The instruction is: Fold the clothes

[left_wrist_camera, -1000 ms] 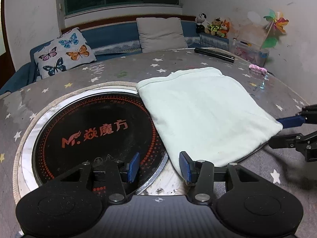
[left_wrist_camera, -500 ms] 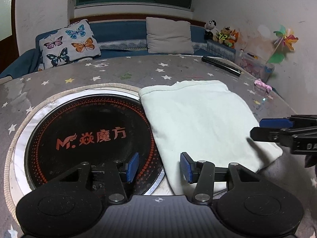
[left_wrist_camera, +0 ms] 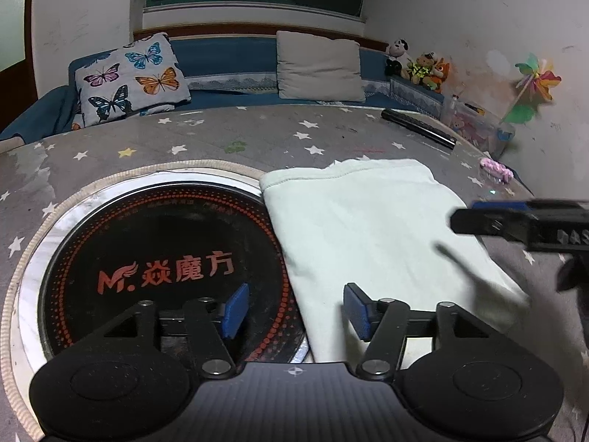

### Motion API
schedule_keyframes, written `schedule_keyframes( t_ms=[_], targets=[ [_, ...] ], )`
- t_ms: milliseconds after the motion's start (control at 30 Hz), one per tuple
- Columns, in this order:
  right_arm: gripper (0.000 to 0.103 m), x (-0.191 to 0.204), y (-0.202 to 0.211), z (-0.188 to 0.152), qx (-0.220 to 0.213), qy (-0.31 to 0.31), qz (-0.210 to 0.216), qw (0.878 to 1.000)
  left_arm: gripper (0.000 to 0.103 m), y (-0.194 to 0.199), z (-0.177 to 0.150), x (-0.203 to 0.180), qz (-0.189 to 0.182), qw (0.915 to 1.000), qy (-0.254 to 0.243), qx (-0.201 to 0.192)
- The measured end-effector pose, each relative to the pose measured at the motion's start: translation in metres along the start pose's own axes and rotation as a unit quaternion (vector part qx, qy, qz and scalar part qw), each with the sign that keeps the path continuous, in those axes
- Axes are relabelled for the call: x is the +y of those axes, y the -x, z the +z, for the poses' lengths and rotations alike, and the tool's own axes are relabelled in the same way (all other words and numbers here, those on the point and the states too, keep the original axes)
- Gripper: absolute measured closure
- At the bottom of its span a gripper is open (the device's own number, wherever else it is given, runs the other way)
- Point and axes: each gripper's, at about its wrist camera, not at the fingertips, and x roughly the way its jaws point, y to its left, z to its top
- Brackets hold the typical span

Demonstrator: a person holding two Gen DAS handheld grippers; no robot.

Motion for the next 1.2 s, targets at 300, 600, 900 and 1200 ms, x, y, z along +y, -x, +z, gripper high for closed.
schedule_keyframes(
  t_ms=[300, 600, 900, 1200],
  targets=[
    [0.039, -0.002, -0.031, -0.002, 0.021, 0.001, -0.003, 1.0, 0.018, -0.003, -0.003, -0.001, 0.003, 1.0, -0.003, 0.004],
    [0.033, 0.009, -0.012, -0.009, 0.013, 0.017, -0.001, 1.0, 0.0, 0.006, -0.005, -0.006, 0.005, 0.9996, -0.024, -0.011],
    [0.029, 0.023, 0.009, -0.019, 0.008, 0.026, 0.02, 0.999, 0.0, 0.016, -0.01, -0.011, 0.009, 0.9991, -0.037, -0.019],
    [0.027, 0.029, 0.017, -0.034, 0.014, -0.001, 0.035, 0.999, 0.0, 0.028, -0.018, -0.016, 0.022, 0.998, -0.05, -0.03]
  ],
)
